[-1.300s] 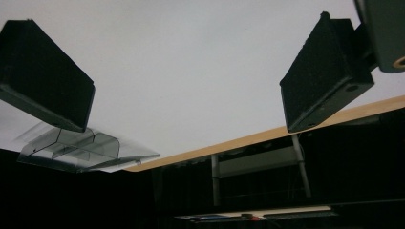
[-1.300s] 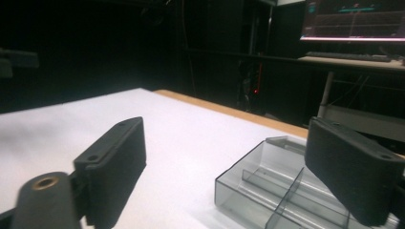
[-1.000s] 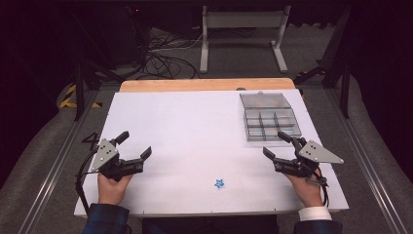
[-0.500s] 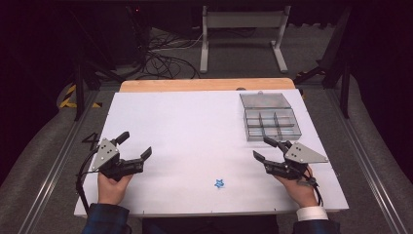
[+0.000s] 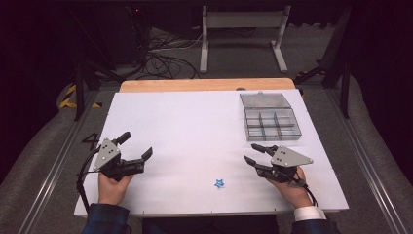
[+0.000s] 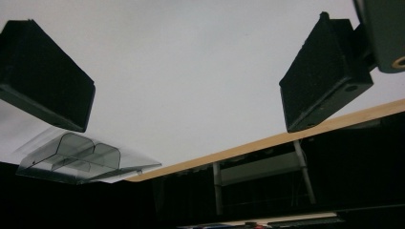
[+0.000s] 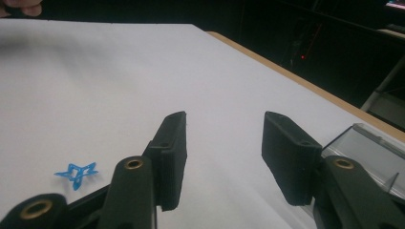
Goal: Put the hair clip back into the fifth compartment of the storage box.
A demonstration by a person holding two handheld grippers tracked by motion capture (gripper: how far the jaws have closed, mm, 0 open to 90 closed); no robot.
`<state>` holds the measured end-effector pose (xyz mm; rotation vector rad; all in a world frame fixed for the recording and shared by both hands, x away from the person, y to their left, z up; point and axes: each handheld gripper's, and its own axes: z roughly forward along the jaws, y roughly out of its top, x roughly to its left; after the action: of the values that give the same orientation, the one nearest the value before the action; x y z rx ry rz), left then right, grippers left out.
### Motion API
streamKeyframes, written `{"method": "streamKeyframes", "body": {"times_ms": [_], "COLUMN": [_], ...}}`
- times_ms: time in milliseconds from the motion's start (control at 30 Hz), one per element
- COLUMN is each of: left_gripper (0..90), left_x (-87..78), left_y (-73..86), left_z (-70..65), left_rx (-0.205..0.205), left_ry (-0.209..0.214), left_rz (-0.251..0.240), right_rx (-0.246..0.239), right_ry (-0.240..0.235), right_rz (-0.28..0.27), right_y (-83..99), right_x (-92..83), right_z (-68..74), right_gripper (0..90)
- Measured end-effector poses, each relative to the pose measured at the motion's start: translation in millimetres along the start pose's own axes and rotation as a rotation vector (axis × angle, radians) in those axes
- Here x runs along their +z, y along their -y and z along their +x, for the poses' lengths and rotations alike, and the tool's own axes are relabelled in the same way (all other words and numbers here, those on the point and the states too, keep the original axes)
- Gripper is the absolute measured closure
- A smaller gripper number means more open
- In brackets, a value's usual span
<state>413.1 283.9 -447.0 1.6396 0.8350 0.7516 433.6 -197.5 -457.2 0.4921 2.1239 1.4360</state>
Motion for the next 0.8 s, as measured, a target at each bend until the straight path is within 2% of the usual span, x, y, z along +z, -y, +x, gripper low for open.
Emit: {"method": "streamKeyframes", "body": {"times_ms": [667,800], "left_gripper": [5.4,5.7], "left_x": [1.6,2.8], "left_y": [0.4,0.8], "left_z": [-1.2,-2.3], "left_rx": [0.012,0.023], "left_ry": [0.007,0.011], "left_rz": [0.014,0.03], "right_rx": [-0.096,-0.114], "right_ry": [-0.092,-0.115], "right_rz": [0.078,0.091], "right_y": [-1.1,-1.2], "right_x": [19.5,23.7], "right_z": [18.0,22.1], "right_gripper": [53.4,53.4]}}
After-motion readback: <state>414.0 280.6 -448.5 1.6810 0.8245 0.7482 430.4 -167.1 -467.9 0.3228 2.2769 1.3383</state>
